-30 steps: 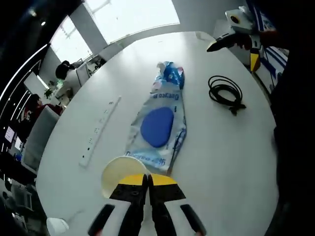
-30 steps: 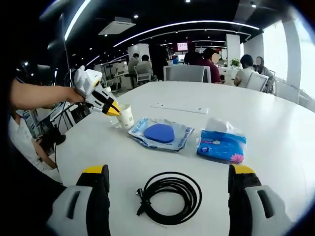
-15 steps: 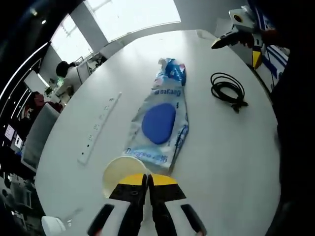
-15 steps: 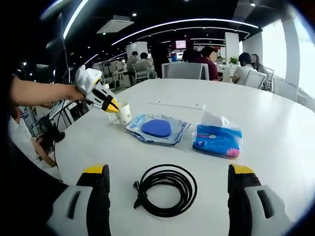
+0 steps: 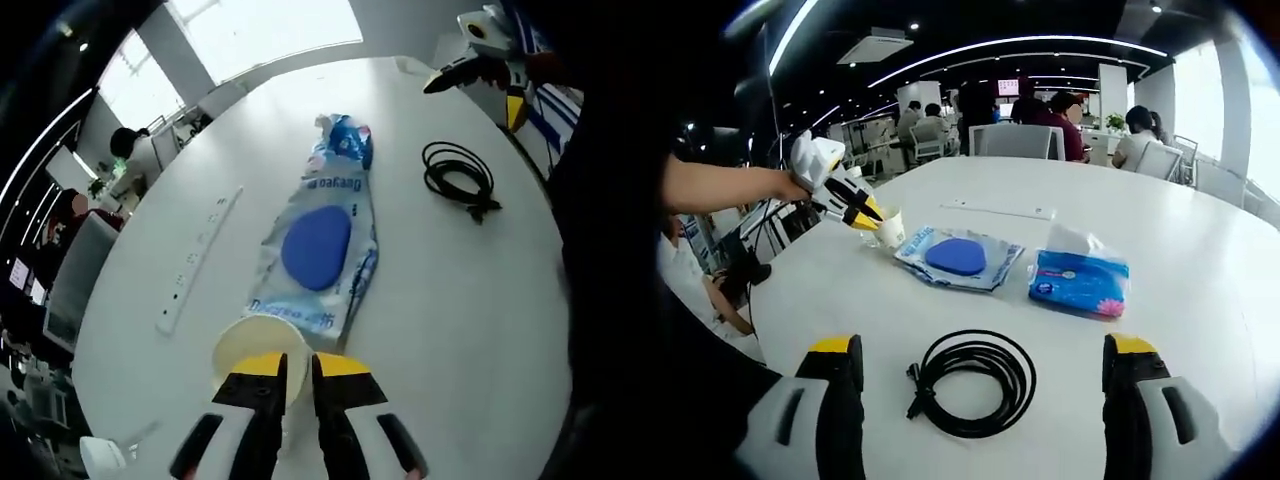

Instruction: Arrange the tabletop items into an orderly group along one side of the table until the central work area is clear of visible clutter.

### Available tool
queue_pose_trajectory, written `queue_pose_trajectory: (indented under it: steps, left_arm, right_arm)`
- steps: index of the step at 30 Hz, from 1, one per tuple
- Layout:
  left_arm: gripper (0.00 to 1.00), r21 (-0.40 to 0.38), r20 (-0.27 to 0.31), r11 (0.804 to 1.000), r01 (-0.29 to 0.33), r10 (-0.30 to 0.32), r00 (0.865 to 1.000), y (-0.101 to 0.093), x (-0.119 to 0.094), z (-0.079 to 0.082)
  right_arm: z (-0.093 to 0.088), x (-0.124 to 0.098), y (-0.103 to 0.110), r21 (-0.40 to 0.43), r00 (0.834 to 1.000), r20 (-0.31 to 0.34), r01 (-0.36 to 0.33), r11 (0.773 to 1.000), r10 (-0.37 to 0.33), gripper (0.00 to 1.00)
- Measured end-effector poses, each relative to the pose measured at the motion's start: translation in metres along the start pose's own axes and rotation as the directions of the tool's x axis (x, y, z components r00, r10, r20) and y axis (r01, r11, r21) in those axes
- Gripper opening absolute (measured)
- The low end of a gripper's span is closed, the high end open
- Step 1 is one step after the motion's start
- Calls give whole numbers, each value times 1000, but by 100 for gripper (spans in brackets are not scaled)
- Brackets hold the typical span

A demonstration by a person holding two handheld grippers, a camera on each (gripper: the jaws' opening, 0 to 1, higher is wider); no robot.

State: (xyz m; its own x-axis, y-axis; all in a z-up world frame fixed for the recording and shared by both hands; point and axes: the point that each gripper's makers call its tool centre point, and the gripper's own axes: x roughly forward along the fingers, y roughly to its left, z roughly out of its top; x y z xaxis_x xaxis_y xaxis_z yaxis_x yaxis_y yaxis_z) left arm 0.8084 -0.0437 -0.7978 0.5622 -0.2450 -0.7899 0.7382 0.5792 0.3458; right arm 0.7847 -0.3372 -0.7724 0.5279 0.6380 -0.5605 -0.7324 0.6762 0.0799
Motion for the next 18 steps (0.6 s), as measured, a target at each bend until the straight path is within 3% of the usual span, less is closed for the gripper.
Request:
queue_pose_trajectory:
  steps: [12, 18]
  left_arm:
    - [24, -103, 58, 993, -61, 67, 996, 4, -21, 13]
    - [32, -138, 72, 988, -65, 76, 994, -6, -34, 24]
  right_arm:
    - [2, 6, -1, 5, 1000, 1, -8, 1000, 8, 96]
    - [-1, 10, -5, 12, 1000, -7, -9, 1000, 10, 96]
